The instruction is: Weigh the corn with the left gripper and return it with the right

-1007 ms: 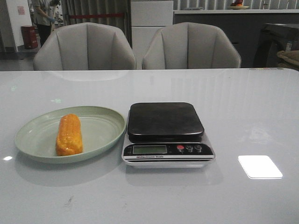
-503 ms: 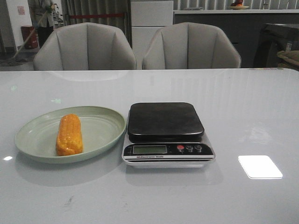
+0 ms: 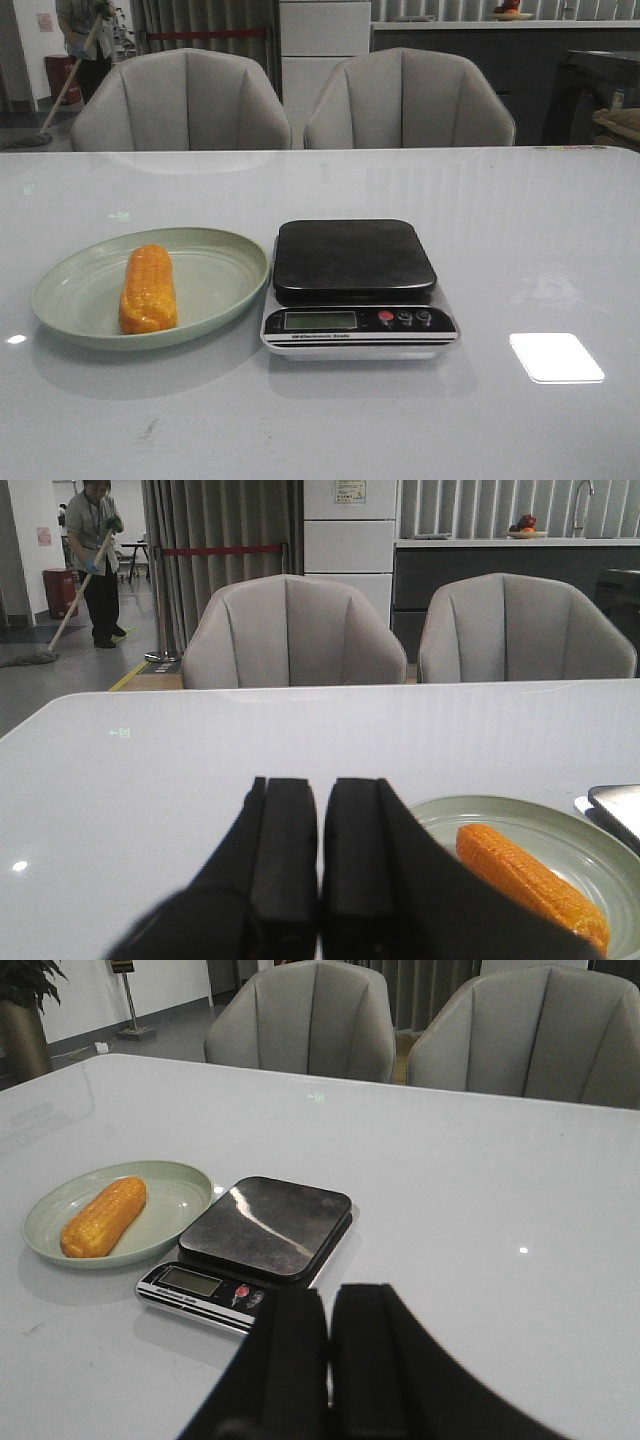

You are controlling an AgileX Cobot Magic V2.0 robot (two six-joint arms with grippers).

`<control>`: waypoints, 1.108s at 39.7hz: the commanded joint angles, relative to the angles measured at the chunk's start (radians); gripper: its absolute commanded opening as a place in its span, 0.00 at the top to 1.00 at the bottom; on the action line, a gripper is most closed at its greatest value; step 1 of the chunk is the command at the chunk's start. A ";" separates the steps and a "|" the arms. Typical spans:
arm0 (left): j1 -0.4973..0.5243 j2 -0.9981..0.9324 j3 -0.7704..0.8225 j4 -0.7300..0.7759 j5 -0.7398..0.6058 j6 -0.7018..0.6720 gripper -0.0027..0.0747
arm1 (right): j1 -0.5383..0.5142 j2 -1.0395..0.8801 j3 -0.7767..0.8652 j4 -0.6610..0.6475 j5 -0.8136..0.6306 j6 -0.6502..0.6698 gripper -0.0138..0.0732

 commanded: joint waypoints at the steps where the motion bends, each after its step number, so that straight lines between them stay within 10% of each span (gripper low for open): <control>1: 0.003 -0.020 0.031 -0.005 -0.082 -0.004 0.82 | -0.039 -0.010 -0.013 -0.019 -0.093 -0.029 0.64; 16: 0.003 -0.020 0.031 -0.005 -0.082 -0.004 0.82 | -0.416 -0.010 0.219 0.224 -0.498 -0.269 0.64; 44: 0.003 -0.020 0.031 -0.005 -0.082 -0.004 0.82 | -0.452 -0.010 0.292 0.153 -0.609 -0.222 0.64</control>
